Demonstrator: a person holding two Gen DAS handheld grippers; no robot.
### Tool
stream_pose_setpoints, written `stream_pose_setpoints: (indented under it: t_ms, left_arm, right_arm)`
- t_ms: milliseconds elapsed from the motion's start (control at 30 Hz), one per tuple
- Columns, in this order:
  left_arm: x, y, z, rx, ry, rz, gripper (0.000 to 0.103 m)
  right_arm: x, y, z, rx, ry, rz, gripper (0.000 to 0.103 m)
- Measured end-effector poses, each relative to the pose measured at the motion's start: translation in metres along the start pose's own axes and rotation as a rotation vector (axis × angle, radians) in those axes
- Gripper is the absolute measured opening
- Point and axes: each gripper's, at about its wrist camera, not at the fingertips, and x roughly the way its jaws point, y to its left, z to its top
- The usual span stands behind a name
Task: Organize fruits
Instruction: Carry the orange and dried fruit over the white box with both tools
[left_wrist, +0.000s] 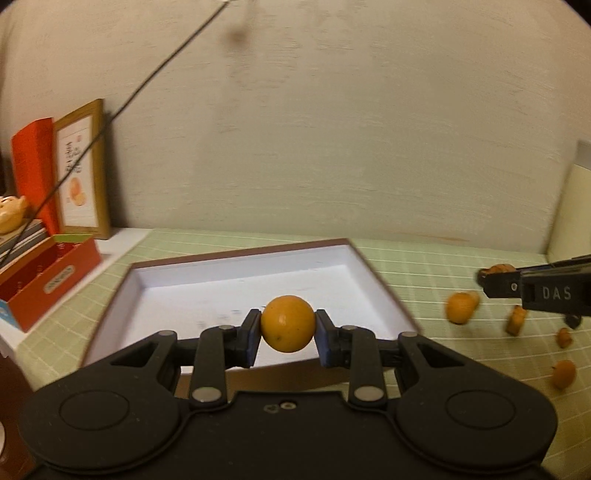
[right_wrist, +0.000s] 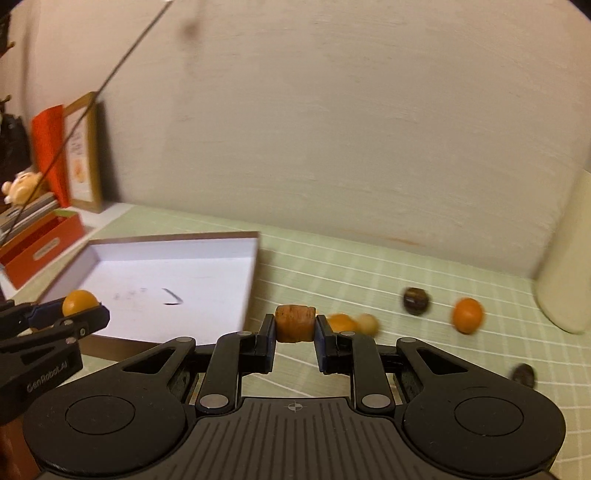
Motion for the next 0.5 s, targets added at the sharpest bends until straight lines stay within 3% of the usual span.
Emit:
stream_pose_setpoints:
  t_ms: [500]
  left_arm:
    - [0.003, 0.076, 0.004, -0.055, -0.001, 0.135, 0.021]
  right_arm:
    - [0.03, 0.058, 0.018, -0.065, -0.024, 0.123, 0.022]
